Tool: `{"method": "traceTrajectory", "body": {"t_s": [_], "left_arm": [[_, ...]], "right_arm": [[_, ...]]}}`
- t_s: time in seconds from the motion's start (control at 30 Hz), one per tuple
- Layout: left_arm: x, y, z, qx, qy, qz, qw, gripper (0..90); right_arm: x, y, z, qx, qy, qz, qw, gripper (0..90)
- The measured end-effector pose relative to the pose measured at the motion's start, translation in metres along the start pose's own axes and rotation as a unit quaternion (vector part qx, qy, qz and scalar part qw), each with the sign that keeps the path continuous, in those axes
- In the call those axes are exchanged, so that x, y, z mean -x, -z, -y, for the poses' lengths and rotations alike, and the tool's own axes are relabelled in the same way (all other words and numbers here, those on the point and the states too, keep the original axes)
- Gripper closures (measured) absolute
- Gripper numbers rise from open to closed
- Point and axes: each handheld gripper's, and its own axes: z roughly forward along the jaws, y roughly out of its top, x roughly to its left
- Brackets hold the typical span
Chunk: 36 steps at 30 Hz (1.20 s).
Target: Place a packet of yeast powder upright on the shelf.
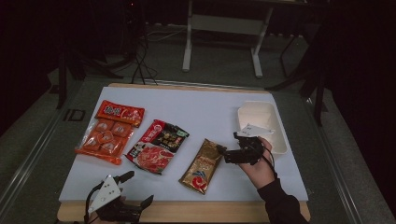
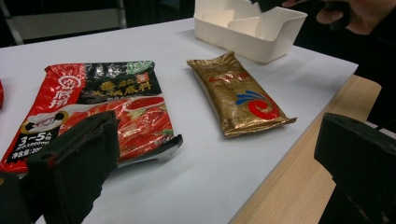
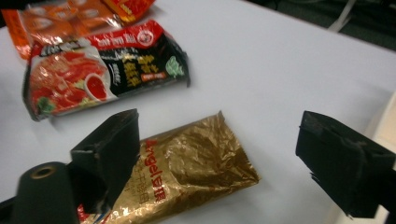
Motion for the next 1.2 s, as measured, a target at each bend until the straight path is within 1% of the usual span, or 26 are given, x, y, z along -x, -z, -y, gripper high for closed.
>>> {"method": "traceTrajectory", "body": {"t_s": [0.17,0.2,0.3,0.33,0.37,0.43,0.47,0.5,0.53,0.57,0.63,0.7,0.83,0.87,0.9,0.93,1.0,1.07,1.1,1.17,1.2], "left_arm": [[0.0,0.0,0.0,-0.003,0.0,0.001,1.0,0.5],[0.0,-0.001,0.0,-0.004,-0.001,0.001,1.0,0.5],[0.0,-0.001,0.0,-0.005,-0.001,0.003,1.0,0.5],[0.0,-0.001,0.0,-0.005,-0.002,0.003,1.0,0.5],[0.0,-0.001,0.0,-0.005,-0.002,0.003,1.0,0.5],[0.0,-0.001,0.0,-0.005,-0.003,0.004,1.0,0.5],[0.0,-0.001,0.0,-0.006,-0.003,0.004,1.0,0.5],[0.0,-0.001,0.0,-0.006,-0.001,0.004,1.0,0.5],[0.0,-0.001,0.001,-0.007,0.001,0.003,1.0,0.5],[0.0,-0.002,0.001,-0.008,0.001,0.003,1.0,0.5],[0.0,-0.002,0.001,-0.009,0.0,0.004,1.0,0.5],[0.0,-0.002,0.001,-0.009,-0.001,0.005,0.9999,0.5],[0.0,-0.003,0.001,-0.012,0.0,0.006,0.9999,0.5],[0.0,-0.004,0.001,-0.014,0.001,0.005,0.9999,0.5],[0.0,-0.004,0.001,-0.015,0.002,0.004,0.9999,0.5],[-0.001,-0.004,0.001,-0.016,0.002,0.004,0.9999,0.5],[-0.001,-0.004,0.001,-0.016,0.002,0.005,0.9999,0.5],[0.0,-0.004,0.001,-0.016,0.001,0.004,0.9999,0.5],[0.0,-0.004,0.001,-0.016,0.001,0.004,0.9999,0.5],[-0.001,-0.004,0.002,-0.016,0.009,0.008,0.9998,0.5],[-0.002,-0.004,0.002,-0.016,0.012,0.008,0.9998,0.5]], "right_arm": [[-0.002,-0.019,0.005,-0.022,-0.001,0.009,0.9997,15.8],[-0.001,-0.022,0.006,-0.026,-0.006,0.007,0.9996,17.5],[0.002,-0.033,0.008,-0.033,-0.017,0.011,0.9992,17.8],[0.002,-0.037,0.009,-0.036,-0.02,0.012,0.9991,20.8],[0.002,-0.04,0.01,-0.039,-0.019,0.018,0.9989,21.5],[0.001,-0.046,0.012,-0.047,-0.021,0.018,0.9985,21.5],[0.001,-0.049,0.013,-0.051,-0.019,0.022,0.9983,21.5],[0.0,-0.051,0.014,-0.054,-0.02,0.023,0.9981,21.4],[0.0,-0.052,0.015,-0.051,-0.026,0.017,0.9982,21.3],[0.0,-0.054,0.016,-0.053,-0.025,0.017,0.9981,21.4],[-0.001,-0.057,0.018,-0.059,-0.017,0.027,0.9978,21.5],[0.001,-0.06,0.019,-0.066,-0.022,0.032,0.997,21.9],[0.004,-0.068,0.024,-0.076,-0.022,0.047,0.9958,21.9],[0.005,-0.07,0.025,-0.081,-0.022,0.044,0.9955,21.9],[0.006,-0.072,0.026,-0.082,-0.026,0.046,0.9952,21.9],[0.006,-0.073,0.027,-0.086,-0.022,0.056,0.9945,22.3],[0.007,-0.077,0.029,-0.093,-0.027,0.055,0.9938,22.3],[0.007,-0.082,0.032,-0.108,-0.024,0.063,0.9918,21.7],[0.008,-0.084,0.034,-0.113,-0.028,0.06,0.9913,21.7],[0.011,-0.088,0.036,-0.126,-0.042,0.051,0.9899,21.9],[0.013,-0.088,0.036,-0.129,-0.052,0.041,0.9894,22.4]]}}
